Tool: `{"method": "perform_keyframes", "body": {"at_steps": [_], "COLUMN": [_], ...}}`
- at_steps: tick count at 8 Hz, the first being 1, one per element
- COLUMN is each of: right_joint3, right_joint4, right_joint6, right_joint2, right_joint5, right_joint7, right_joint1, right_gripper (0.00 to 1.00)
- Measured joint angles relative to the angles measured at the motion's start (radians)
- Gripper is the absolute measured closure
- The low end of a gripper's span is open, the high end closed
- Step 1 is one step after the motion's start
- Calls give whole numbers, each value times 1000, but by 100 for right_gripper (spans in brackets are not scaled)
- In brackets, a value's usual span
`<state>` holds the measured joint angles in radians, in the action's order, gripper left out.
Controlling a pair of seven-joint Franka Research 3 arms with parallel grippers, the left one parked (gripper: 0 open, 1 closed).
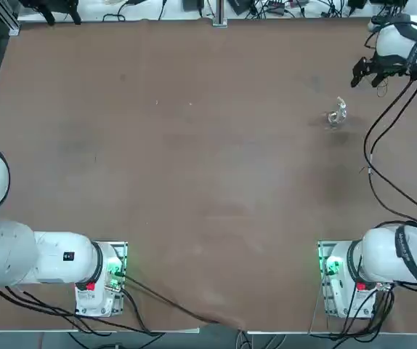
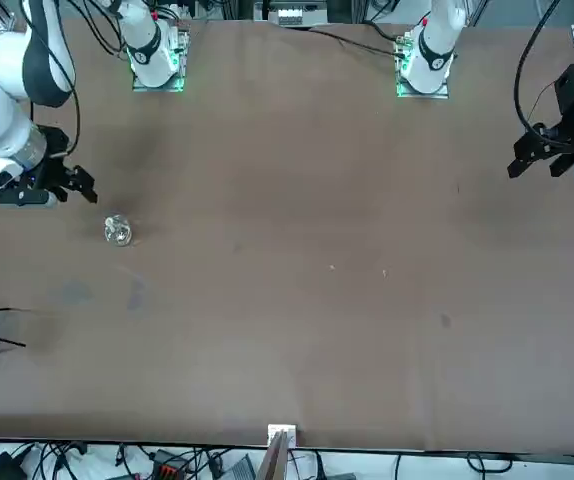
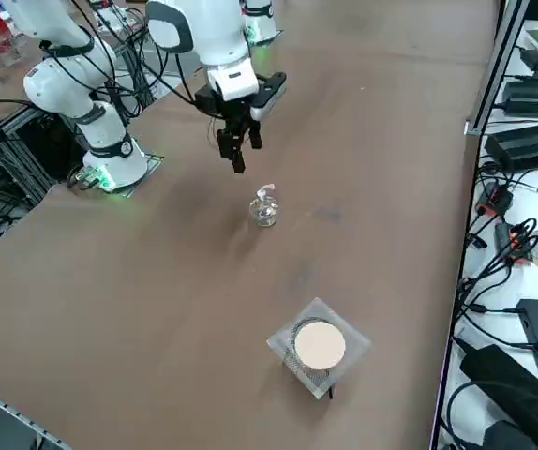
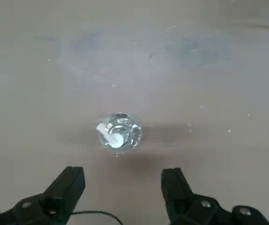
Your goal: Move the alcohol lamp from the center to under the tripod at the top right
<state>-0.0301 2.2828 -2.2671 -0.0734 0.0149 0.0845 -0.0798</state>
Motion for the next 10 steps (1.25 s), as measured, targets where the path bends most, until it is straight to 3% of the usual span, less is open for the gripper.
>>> {"method": "perform_keyframes", "body": {"at_steps": [7,10], "right_joint3": [7,18], "right_joint4": [48,48], "right_joint6": [-197,-249], "right_joint2": [145,204], "right_joint5": [0,0], "right_joint7": [-2,-34], "right_joint1": [1,35], "right_gripper": [9,11]}}
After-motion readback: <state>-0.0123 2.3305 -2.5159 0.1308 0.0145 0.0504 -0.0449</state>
